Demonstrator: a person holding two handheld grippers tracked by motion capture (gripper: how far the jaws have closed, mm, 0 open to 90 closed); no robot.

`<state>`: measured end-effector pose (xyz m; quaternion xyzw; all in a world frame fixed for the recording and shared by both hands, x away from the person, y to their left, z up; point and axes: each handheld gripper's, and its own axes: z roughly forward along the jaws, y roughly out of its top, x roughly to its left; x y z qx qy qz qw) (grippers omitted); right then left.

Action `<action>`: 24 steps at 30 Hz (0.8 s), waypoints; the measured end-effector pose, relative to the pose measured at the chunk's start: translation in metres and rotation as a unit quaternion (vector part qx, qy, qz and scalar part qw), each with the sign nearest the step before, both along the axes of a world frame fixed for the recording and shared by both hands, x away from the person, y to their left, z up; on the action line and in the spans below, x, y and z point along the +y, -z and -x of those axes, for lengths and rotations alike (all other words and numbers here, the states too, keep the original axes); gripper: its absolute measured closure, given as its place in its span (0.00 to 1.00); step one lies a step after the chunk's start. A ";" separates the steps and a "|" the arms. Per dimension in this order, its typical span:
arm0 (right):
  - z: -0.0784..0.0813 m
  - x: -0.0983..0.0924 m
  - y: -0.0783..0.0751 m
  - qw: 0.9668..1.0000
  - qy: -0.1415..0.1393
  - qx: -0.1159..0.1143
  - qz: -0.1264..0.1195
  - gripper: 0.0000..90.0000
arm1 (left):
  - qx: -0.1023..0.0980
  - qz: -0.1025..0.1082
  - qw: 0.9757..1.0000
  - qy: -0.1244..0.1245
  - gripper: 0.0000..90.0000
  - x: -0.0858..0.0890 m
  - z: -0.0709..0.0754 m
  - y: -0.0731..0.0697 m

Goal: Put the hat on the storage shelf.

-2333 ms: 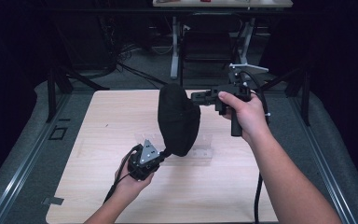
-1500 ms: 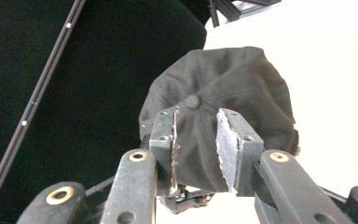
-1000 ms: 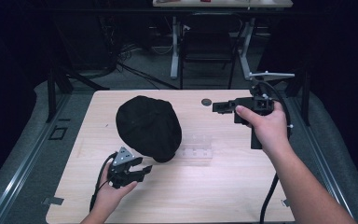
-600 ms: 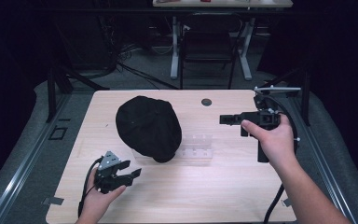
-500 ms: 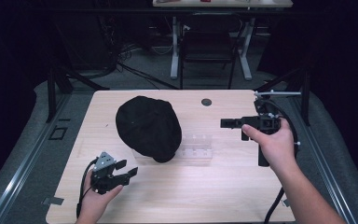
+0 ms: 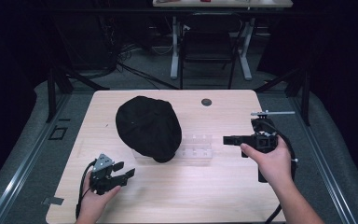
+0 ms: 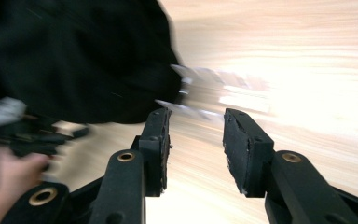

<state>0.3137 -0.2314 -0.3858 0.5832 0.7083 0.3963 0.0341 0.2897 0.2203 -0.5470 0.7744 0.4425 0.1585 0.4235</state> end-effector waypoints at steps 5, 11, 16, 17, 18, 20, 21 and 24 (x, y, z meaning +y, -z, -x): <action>0.008 0.004 0.012 1.000 0.000 -0.006 0.026 0.66 | -0.002 -0.001 1.000 0.001 0.48 -0.001 0.001 0.002; 0.018 0.002 0.031 1.000 0.003 -0.011 0.020 0.65 | -0.002 -0.001 1.000 0.002 0.48 -0.001 0.002 0.003; 0.025 0.003 0.051 0.999 0.008 -0.030 0.040 0.60 | 0.001 -0.008 1.000 0.003 0.47 -0.002 0.001 0.005; 0.026 0.003 0.055 0.999 0.008 -0.032 0.040 0.59 | 0.000 -0.008 1.000 0.003 0.48 -0.002 0.001 0.005; 0.028 0.002 0.061 0.999 0.009 -0.036 0.036 0.58 | -0.001 -0.009 1.000 0.004 0.48 -0.002 0.001 0.005; 0.031 0.001 0.071 0.998 0.010 -0.050 0.041 0.54 | -0.001 -0.008 1.000 0.004 0.47 -0.001 0.001 0.005; 0.033 0.001 0.076 0.997 0.010 -0.059 0.051 0.54 | 0.000 -0.007 1.000 0.005 0.47 -0.001 0.001 0.005; 0.038 -0.001 0.090 0.995 0.017 -0.074 0.057 0.53 | 0.000 -0.007 1.000 0.003 0.47 -0.001 0.000 0.006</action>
